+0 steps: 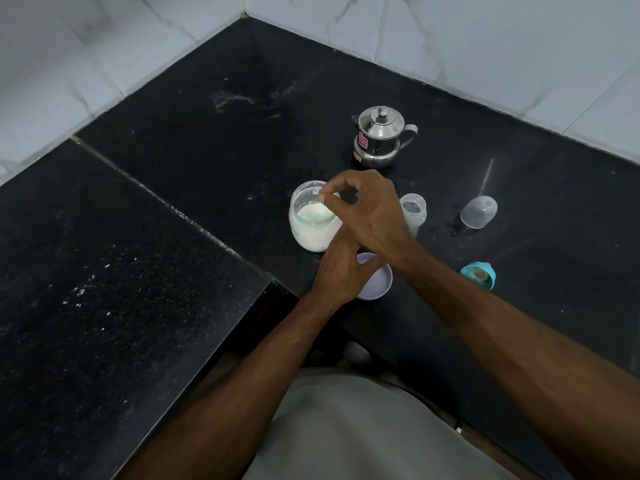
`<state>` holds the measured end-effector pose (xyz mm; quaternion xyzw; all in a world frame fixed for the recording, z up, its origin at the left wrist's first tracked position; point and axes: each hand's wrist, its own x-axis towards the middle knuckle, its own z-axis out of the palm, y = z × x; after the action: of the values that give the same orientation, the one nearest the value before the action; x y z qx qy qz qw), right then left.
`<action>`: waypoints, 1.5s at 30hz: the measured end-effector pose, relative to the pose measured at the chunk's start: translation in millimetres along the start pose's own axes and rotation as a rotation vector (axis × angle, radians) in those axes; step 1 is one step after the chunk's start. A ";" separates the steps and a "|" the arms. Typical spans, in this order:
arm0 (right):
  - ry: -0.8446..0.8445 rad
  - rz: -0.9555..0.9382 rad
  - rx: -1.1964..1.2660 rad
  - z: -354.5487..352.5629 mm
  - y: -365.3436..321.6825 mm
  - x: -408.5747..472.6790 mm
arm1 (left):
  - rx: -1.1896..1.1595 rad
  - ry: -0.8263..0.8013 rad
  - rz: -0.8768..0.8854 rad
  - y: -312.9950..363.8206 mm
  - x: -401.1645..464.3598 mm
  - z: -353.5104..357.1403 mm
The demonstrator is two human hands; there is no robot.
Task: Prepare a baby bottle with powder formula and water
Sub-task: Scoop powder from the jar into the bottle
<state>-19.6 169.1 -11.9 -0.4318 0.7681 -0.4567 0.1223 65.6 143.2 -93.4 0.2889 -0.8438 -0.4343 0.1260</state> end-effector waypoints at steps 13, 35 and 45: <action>0.214 -0.021 0.210 -59.8 10.8 -9.9 | -0.192 0.151 0.143 17.5 11.4 15.4; 0.356 0.307 0.317 -111.0 101.3 -11.7 | -0.209 0.083 0.174 48.8 40.4 31.8; 0.332 0.348 0.209 -95.0 122.6 54.0 | -0.242 0.048 0.205 44.2 43.1 32.9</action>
<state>-174.8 209.6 -47.2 -0.1974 0.7891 -0.5702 0.1154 -1.0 159.3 -78.8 0.1942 -0.8073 -0.5105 0.2236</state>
